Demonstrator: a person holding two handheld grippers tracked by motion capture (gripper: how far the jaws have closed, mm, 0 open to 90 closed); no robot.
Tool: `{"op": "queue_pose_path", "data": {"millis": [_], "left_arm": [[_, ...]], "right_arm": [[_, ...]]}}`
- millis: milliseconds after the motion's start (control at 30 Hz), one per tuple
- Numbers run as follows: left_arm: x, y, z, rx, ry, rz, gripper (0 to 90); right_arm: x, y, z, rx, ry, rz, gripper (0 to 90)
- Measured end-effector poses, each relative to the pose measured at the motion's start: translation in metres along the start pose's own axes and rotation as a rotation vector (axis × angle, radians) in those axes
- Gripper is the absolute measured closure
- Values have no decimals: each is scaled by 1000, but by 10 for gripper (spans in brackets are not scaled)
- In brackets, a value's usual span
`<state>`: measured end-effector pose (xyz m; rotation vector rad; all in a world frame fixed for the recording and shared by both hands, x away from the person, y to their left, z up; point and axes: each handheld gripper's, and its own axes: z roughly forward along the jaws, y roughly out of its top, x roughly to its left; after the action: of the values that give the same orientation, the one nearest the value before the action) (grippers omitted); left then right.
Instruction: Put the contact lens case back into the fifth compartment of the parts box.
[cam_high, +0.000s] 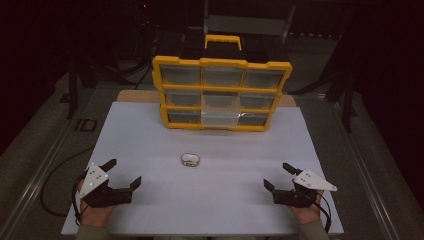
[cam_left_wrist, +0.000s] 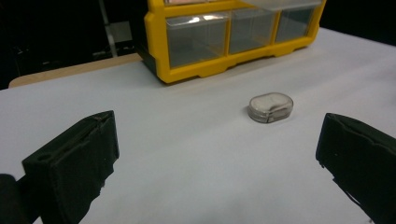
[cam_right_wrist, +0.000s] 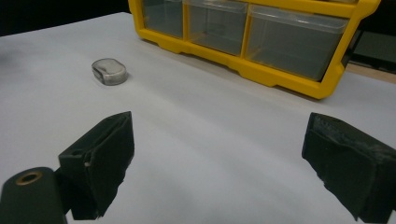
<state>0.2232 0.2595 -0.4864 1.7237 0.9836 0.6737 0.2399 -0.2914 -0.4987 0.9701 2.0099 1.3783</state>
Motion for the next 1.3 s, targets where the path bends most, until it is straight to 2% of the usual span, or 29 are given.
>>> {"op": "queue_pose_path", "data": {"millis": [167,367,567,700,833,933,1300], "left_arm": [[2,-1,-3,-3,13,-10,0],[3,-2,-3,-2,26,-26,0],[2,1,-4,-2,19,-39,0],[0,5,-4,14,34,-25,0],[-2,9,-4,28,31,-16,0],[-3,12,-3,35,38,-7,0],[-6,23,1,37,17,16,0]], "right_arm": [[0,-1,2,9,1,9,93],[2,-2,5,12,8,-3,93],[1,-2,4,8,12,8,93],[3,-2,6,15,5,-7,93],[5,-2,6,17,1,-19,93],[4,-3,7,15,3,-14,93],[3,-6,12,34,4,-1,93]]}}
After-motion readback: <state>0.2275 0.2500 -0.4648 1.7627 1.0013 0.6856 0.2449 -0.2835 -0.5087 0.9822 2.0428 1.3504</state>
